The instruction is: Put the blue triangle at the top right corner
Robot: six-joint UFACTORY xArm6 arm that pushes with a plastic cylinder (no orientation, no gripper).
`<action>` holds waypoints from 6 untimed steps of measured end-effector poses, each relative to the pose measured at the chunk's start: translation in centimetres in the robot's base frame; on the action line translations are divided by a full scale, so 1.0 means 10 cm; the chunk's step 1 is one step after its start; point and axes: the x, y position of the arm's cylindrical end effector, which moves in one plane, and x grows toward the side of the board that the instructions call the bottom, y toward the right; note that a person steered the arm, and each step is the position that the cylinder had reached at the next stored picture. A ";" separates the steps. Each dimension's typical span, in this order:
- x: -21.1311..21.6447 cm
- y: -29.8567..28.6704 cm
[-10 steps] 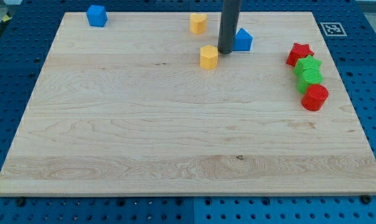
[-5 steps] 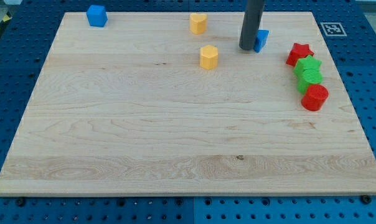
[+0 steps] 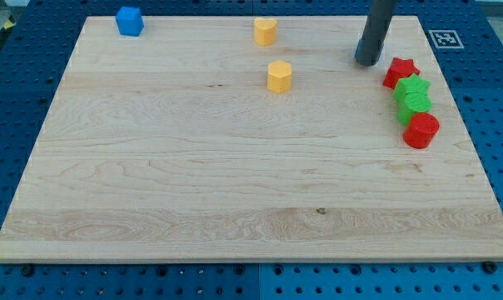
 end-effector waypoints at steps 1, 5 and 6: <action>-0.16 0.00; -0.71 0.02; -0.75 0.07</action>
